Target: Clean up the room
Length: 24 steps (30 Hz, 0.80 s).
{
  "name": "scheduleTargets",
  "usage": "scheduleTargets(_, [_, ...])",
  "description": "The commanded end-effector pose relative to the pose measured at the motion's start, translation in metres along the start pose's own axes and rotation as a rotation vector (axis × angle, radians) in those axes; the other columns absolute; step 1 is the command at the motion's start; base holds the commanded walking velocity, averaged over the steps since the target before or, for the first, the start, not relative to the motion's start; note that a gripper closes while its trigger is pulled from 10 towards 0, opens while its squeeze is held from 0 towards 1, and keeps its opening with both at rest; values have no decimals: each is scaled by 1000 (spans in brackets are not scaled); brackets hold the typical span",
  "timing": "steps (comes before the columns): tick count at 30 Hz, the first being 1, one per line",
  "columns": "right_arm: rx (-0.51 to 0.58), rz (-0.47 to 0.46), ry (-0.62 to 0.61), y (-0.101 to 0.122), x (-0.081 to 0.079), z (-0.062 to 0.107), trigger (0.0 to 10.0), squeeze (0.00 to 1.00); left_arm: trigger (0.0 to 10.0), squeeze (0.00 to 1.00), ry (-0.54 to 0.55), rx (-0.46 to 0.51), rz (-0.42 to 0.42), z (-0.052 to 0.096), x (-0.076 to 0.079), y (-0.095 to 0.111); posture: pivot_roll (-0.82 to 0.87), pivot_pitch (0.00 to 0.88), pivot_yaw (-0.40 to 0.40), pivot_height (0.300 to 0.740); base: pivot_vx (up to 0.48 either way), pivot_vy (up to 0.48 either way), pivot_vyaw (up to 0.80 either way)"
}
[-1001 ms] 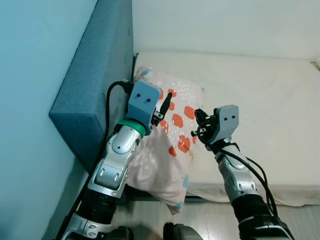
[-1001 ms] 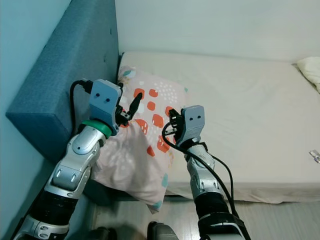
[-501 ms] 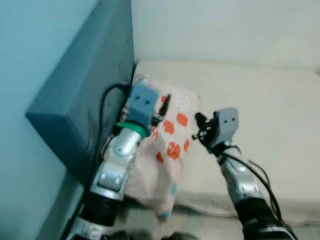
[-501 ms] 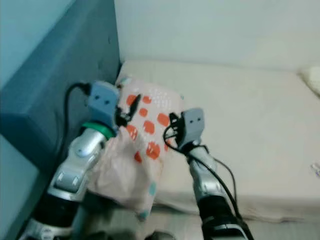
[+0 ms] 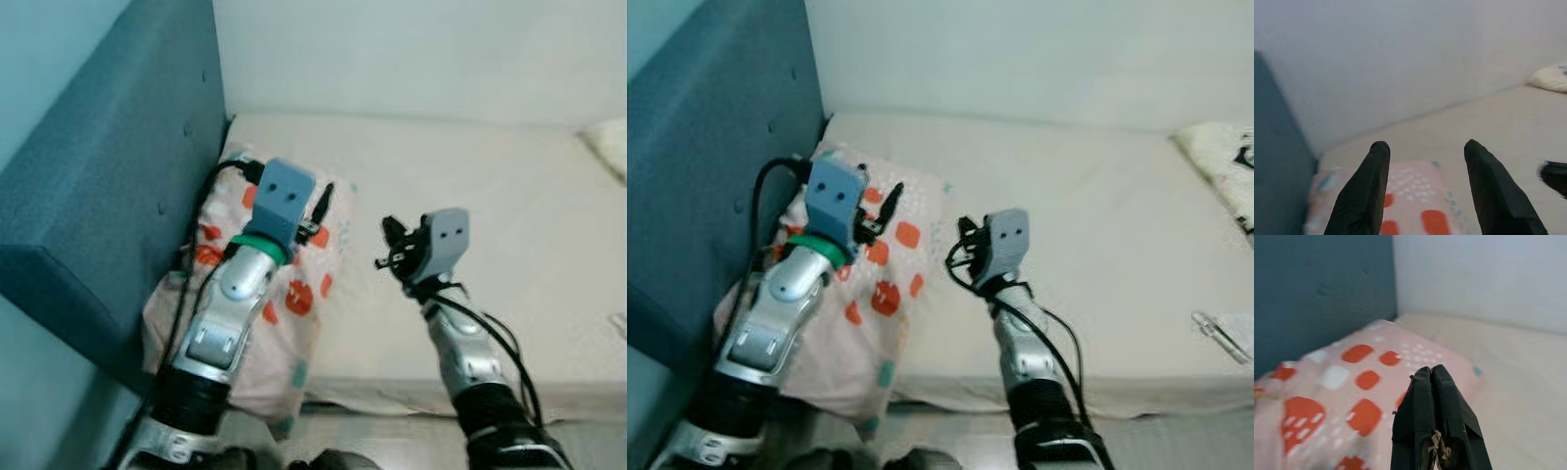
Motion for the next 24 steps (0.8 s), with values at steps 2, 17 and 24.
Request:
scheduleTargets(2, [-25, -15, 4, -7, -1, 4, 10000, 0, 10000, 0, 4, -32, -6, 1, 0, -7, 16, 0, -10, 740, 0, 0, 0])
scheduleTargets(17, [-33, -16, 5, -8, -1, 5, 10000, 0, 10000, 0, 12, -46, -17, -1, 0, -10, 10, 0, -6, 740, 0, 0, 0])
scheduleTargets(24, [-40, -23, 16, -11, -4, 6, 10000, 0, 10000, 0, 11, -56, -18, 0, 0, -13, 12, 0, -8, 740, 0, 0, 0])
Point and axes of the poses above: a point about 5 cm out from each wrist's last joint towards the gripper, its own z axis pointing back from the gripper into the wrist, its own y axis along the axis of the wrist's last joint, x = y × z, the point moved 4 cm from there along -z, pointing out of the wrist towards the gripper, and after that the axes turned 3 degrees about -z, right-handed, at the moved point
